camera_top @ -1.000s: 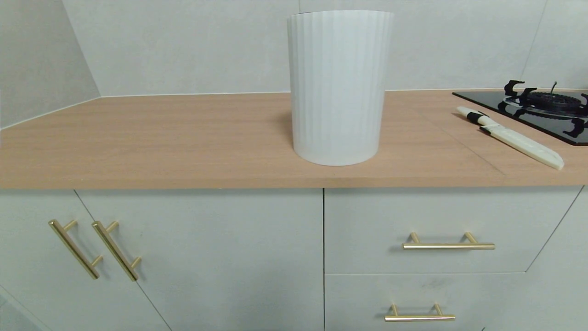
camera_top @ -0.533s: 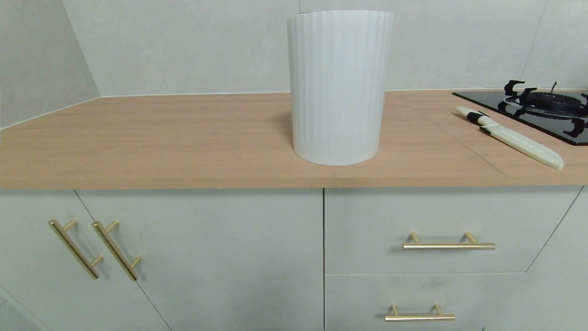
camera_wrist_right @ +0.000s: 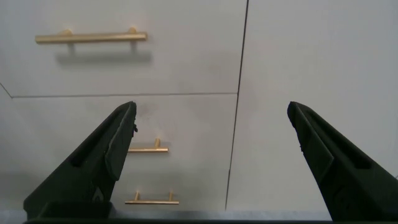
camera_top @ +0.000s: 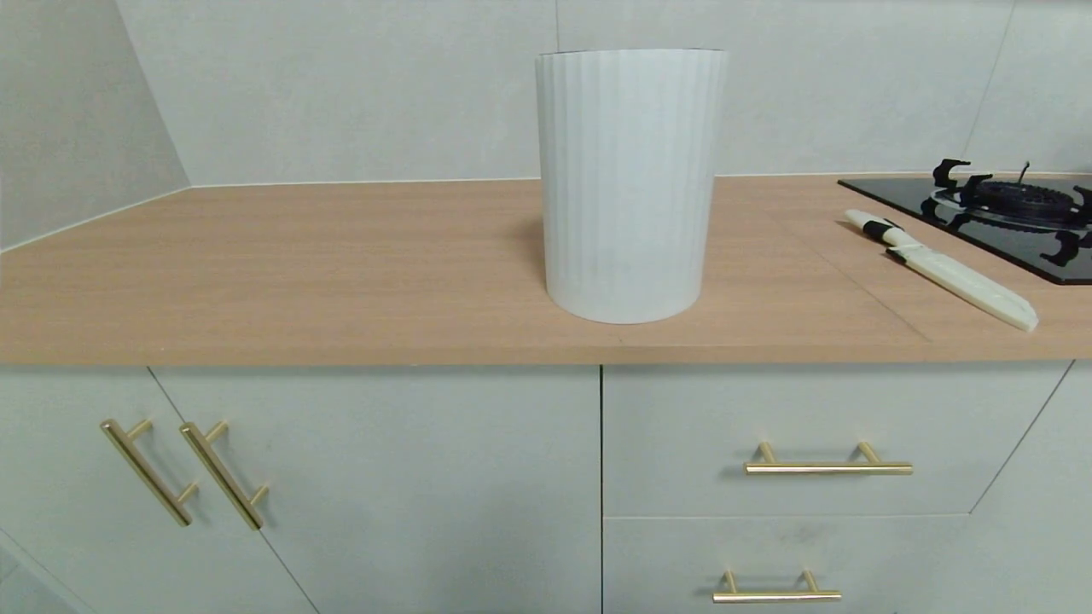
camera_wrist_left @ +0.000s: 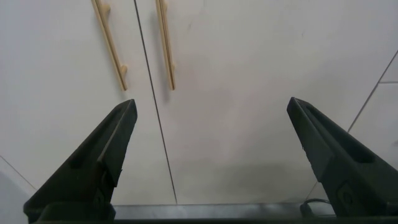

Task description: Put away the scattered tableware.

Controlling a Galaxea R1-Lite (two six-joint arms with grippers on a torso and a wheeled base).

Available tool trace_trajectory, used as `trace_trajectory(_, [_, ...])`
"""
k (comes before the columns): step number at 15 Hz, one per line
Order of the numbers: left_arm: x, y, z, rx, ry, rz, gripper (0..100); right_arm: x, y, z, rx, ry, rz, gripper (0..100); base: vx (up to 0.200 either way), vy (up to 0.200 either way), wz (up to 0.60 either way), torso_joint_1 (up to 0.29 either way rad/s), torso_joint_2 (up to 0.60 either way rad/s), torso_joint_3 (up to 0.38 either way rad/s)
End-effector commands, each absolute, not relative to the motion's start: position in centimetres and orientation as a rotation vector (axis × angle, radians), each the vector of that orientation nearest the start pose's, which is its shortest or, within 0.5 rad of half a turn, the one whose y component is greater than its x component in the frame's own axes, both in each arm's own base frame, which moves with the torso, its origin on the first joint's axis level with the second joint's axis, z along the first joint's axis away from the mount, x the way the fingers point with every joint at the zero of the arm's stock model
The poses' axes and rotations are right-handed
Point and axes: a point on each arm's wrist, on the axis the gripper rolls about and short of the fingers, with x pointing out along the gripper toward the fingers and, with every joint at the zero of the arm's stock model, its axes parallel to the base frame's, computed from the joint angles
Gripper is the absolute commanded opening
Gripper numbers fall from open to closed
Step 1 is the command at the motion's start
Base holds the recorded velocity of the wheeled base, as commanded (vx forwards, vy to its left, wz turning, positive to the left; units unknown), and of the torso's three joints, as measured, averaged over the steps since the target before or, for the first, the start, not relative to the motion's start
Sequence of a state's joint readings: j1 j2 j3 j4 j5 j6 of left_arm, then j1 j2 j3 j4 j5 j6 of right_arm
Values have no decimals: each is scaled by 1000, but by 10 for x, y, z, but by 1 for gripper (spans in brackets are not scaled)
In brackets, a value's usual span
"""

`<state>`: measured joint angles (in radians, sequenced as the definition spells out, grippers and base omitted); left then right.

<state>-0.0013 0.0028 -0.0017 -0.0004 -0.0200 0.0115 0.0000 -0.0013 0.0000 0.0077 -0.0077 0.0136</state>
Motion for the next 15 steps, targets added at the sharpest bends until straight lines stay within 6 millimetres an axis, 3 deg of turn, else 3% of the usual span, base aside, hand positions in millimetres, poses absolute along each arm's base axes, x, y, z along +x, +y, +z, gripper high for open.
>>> trace_trajectory(1, [-23, 0, 76, 11, 3, -21, 100, -23, 0, 75, 14, 8, -8, 100, 0, 0, 0, 32, -124, -266])
trace_trajectory(15, [-23, 0, 76, 11, 3, -21, 100, -23, 0, 75, 14, 8, -8, 100, 0, 0, 0, 185, -481, -286])
